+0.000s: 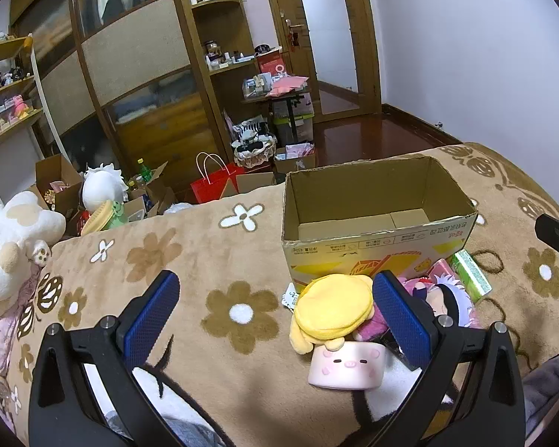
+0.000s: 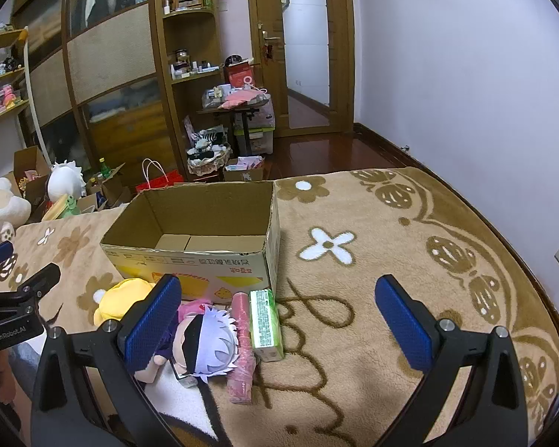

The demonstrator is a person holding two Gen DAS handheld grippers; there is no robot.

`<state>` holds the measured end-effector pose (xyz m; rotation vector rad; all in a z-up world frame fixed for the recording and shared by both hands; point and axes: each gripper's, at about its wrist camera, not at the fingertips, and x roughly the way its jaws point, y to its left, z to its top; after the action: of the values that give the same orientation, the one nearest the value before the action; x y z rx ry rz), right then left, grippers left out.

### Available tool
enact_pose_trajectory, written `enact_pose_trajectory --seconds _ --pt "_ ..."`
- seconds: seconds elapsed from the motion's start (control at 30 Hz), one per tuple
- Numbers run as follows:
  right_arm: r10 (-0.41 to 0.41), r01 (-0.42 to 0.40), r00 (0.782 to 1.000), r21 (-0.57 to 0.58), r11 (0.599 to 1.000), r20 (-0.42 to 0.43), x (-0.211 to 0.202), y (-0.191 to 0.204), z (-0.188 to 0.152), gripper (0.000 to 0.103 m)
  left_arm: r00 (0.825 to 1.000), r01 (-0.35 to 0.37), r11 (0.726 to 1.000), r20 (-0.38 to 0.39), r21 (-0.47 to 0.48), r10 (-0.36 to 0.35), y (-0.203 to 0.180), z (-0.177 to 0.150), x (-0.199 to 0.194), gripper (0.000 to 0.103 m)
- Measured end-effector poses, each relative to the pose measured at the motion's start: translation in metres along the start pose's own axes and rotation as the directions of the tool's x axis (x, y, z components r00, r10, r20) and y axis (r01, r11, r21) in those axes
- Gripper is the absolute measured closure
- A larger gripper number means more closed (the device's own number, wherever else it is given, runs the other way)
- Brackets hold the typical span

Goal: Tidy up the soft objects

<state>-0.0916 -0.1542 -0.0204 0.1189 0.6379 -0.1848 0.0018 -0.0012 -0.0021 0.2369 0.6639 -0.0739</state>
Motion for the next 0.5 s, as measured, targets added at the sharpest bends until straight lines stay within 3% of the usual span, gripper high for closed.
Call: enact_pose_trajectory --seconds 0.5 --pt "0.000 0.000 1.000 -0.001 1.000 0.002 0.0005 0.0004 0.0003 0.000 1.000 -0.005 1.000 -0.005 -0.011 0.004 0.0014 0.0004 0.0005 0.001"
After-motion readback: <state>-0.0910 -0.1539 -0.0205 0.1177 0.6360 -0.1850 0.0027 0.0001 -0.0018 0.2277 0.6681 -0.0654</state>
